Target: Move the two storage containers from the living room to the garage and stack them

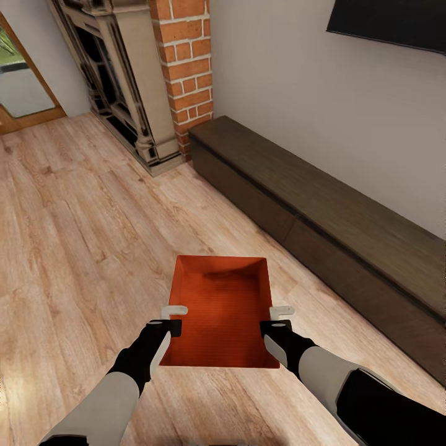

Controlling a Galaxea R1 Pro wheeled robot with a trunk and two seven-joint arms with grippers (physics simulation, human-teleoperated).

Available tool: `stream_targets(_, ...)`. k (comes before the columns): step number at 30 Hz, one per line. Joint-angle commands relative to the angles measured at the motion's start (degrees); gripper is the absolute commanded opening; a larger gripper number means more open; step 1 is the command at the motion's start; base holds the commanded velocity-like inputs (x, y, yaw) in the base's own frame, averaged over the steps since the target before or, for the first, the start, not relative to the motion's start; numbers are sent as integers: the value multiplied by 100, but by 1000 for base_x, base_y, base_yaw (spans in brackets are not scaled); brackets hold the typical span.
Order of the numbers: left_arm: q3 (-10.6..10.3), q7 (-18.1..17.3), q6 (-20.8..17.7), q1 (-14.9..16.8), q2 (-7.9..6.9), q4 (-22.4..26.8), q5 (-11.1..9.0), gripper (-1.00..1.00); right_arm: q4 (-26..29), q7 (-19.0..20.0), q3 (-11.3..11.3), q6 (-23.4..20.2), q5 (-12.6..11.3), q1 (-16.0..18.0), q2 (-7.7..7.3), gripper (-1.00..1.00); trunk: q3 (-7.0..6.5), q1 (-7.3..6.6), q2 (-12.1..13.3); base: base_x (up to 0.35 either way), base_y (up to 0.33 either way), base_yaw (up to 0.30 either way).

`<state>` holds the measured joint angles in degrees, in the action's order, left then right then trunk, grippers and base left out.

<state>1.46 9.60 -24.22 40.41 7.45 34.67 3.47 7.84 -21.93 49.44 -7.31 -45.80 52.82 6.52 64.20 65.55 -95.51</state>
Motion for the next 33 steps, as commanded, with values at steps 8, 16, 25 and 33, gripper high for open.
stream_targets(8,7,-29,-13,2,11,6,-101,-100,104,28,111,-35,-96,1,7,-100,-141,-177,321,0,0,0)
stream_targets(16,4,-29,-13,2,11,9,-101,-100,104,30,110,-43,-93,1,5,-100,-284,-352,641,0,0,0)
stream_targets(25,7,-29,-13,2,11,7,-101,-100,104,30,110,-43,-27,1,6,-100,-446,-550,1002,0,0,0)
stream_targets(33,11,-29,-13,2,11,4,-101,-100,104,29,110,-43,-8,1,7,-100,-590,-726,1323,0,0,0)
